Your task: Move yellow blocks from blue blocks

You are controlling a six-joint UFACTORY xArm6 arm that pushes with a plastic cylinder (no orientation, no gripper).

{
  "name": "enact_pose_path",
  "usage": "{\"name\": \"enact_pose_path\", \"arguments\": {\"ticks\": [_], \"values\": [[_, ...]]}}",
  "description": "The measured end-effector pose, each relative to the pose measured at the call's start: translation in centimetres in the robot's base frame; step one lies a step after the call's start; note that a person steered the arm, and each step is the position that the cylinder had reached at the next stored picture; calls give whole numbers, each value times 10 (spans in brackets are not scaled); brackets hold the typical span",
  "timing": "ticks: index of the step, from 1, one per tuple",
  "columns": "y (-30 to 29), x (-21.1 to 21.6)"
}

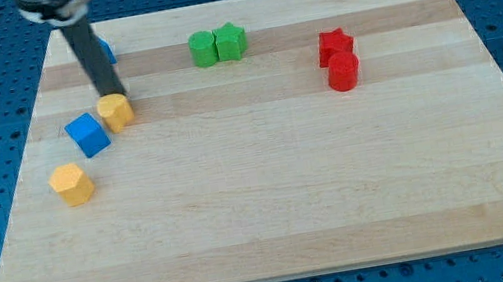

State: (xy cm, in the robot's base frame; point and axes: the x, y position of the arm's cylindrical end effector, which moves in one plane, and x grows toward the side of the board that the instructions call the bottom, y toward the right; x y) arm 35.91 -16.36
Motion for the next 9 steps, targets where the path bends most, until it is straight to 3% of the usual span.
{"name": "enact_pose_path", "arguments": {"ticks": [1,3,4,6,7,8,9], "values": [[22,21],[25,-11],[-22,2],[0,69],[44,109],[54,170],[-23,193]]}}
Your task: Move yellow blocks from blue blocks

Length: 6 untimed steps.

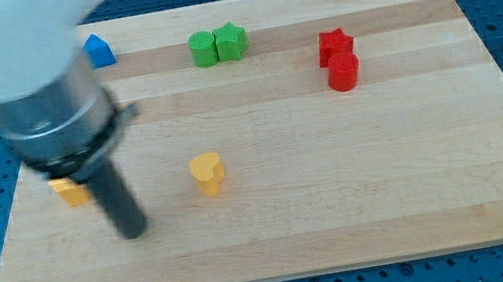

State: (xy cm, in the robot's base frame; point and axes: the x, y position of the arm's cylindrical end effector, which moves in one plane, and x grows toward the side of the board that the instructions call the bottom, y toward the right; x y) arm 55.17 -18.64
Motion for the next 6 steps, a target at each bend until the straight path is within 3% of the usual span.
{"name": "enact_pose_path", "arguments": {"ticks": [1,2,4,5,6], "values": [[-75,-25],[-79,-63],[39,-46],[-2,-75],[31,-81]]}}
